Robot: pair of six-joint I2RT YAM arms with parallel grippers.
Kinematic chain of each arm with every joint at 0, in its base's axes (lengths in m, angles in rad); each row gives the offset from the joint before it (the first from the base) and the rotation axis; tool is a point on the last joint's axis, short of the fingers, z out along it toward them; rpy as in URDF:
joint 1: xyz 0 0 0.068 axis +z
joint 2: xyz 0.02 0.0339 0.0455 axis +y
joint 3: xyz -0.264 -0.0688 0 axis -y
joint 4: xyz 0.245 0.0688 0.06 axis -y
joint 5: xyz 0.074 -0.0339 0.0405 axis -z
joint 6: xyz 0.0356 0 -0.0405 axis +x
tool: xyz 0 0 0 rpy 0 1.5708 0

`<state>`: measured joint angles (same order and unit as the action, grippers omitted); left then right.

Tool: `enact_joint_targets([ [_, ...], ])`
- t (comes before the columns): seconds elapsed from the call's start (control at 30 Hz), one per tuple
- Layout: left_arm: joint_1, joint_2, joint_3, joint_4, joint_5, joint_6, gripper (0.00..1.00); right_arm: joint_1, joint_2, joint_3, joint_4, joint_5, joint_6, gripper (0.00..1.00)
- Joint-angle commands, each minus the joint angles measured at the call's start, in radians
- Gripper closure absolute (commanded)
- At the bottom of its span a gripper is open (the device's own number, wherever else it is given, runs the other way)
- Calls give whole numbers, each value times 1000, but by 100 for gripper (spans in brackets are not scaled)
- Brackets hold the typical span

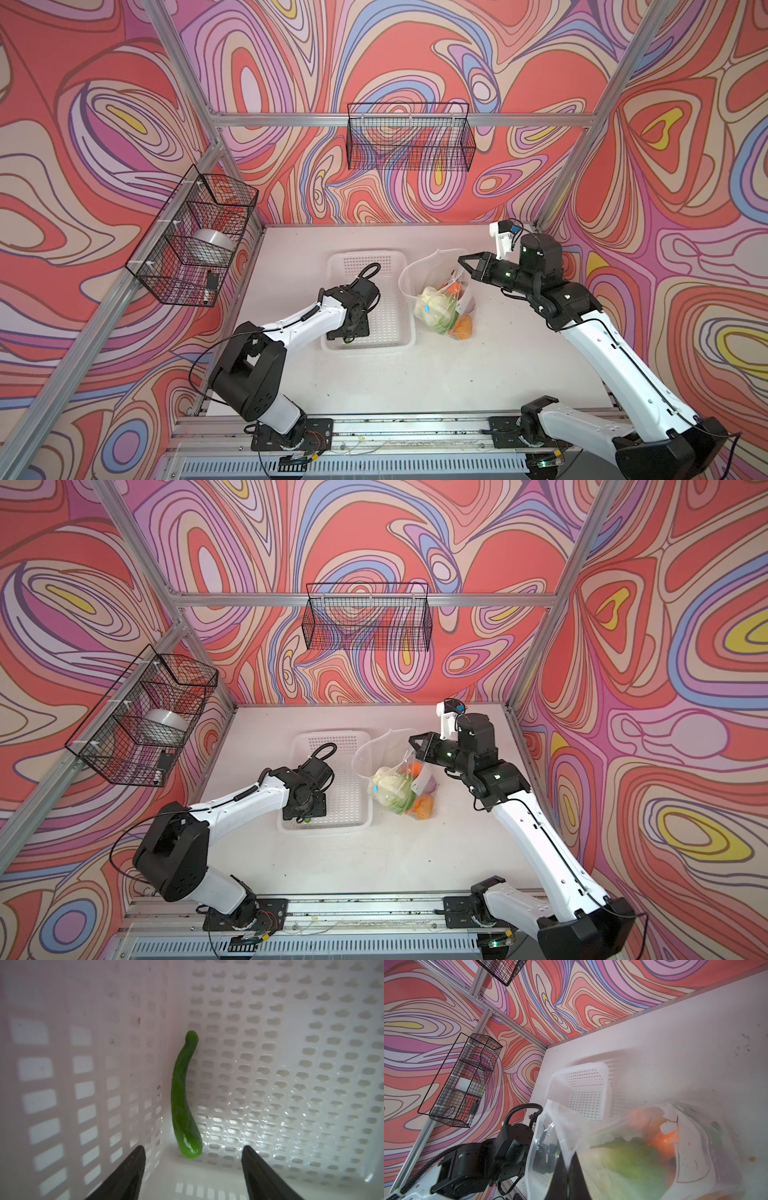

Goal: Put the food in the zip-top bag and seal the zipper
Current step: 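Lower the open left gripper onto the green chili and close, then lift the green chili with the left gripper and carry it to the bag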

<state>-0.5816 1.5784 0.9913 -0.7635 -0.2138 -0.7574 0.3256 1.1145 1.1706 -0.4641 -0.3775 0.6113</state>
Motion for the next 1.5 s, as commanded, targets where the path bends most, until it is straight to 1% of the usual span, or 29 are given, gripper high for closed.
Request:
enact_joint_targets([
  [0.0, 5, 47, 4, 26, -38, -60, 23, -3, -22, -9, 9, 17, 1, 100],
  [0.1, 5, 85, 19, 55, -39, -55, 23, -3, -30, -8, -3, 30, -7, 100],
  [0.23, 5, 138, 43, 104, -50, -27, 25, -4, -42, 1, -23, 47, -18, 100],
  [0.43, 2, 172, 75, 184, 26, 15, 28, -3, -54, 6, -46, 59, -22, 100],
  [0.53, 2, 172, 76, 209, 23, 40, 29, -3, -57, 2, -43, 60, -20, 100],
  [0.67, 2, 201, 91, 193, 3, 56, 32, -3, -52, -3, -36, 57, -13, 100],
  [0.77, 2, 226, 103, 181, 8, 59, 42, -4, -50, -2, -36, 53, -12, 100],
  [0.9, 2, 230, 102, 181, 9, 62, 62, -4, -53, 3, -42, 60, -15, 100],
  [1.0, 2, 218, 103, 181, 4, 67, 72, -4, -54, 4, -45, 63, -17, 100],
  [1.13, 2, 182, 112, 169, 3, 79, 92, -3, -53, 6, -44, 61, -13, 100],
  [1.17, 2, 168, 120, 161, 2, 82, 94, -3, -53, 6, -44, 60, -13, 100],
  [1.27, 2, 109, 143, 132, -12, 90, 94, -4, -54, 8, -44, 60, -13, 100],
  [1.47, 2, -58, 212, 90, -24, 121, 94, -4, -53, 8, -40, 60, -13, 100],
])
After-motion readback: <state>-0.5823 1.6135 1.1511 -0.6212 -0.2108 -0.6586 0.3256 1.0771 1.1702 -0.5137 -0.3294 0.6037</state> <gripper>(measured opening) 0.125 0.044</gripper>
